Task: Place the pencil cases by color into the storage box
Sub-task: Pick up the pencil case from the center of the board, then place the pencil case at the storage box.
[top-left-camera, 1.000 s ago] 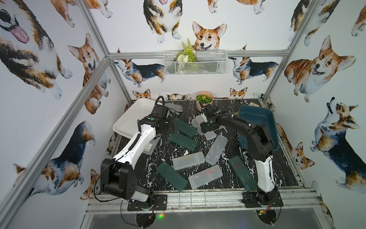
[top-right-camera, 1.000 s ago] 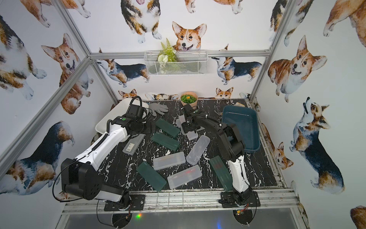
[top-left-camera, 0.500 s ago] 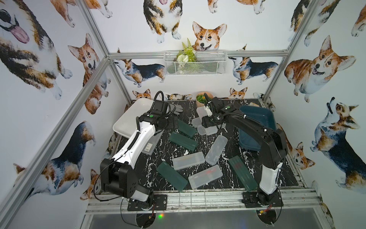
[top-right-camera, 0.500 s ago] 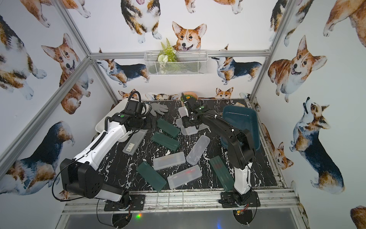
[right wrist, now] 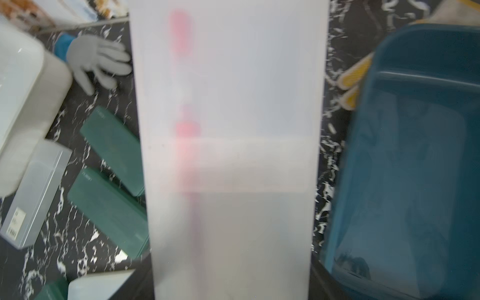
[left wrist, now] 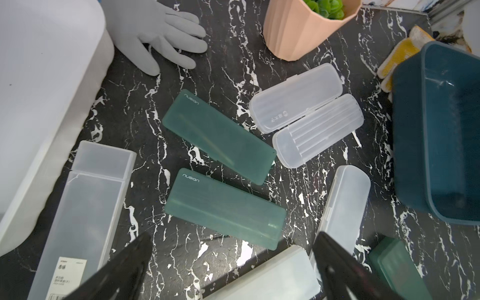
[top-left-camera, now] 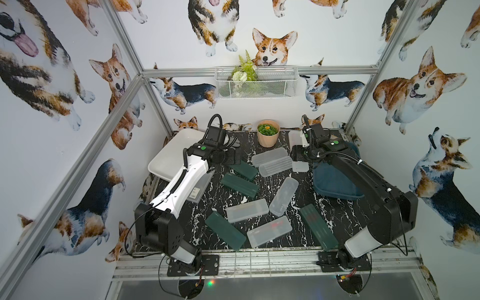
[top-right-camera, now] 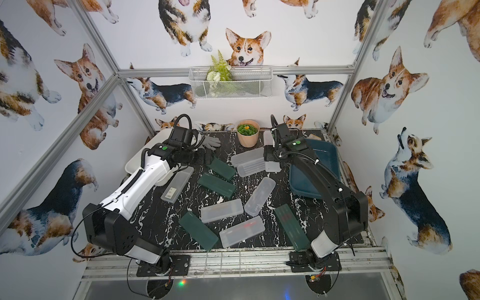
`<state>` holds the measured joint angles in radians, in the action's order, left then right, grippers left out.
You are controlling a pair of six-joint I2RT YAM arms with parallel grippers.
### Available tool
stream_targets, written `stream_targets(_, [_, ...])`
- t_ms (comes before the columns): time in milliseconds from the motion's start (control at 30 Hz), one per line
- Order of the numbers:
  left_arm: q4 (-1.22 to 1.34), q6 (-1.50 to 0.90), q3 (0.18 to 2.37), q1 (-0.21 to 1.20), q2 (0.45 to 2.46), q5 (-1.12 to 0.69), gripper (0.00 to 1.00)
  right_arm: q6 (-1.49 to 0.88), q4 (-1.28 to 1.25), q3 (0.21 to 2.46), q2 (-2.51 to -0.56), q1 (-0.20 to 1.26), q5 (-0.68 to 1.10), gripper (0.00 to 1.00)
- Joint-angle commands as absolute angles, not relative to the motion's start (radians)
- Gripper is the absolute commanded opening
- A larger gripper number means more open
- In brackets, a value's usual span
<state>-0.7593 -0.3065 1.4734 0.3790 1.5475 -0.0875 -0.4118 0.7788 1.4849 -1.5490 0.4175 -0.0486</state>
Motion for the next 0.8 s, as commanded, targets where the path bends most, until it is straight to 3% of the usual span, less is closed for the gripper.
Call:
stream_targets(0, [-0.756,-0.28,1.505,0.41,1.567,-0.114,0.99,-0.512,0.777,1.432,-1.501,0.337,-0.097,0.5])
stream_targets(300, [-0.75,-0.284,1.542,0.503,1.611,-0.141,0.99,-0.711,0.815,1.282,-1.449,0.167,-0.127,0.52])
stream_targets(767, [-0.743,-0.278,1.566,0.574,1.641,-0.178,0.99,-1.114,0.77,1.174,-1.47,0.065,-0.206,0.53])
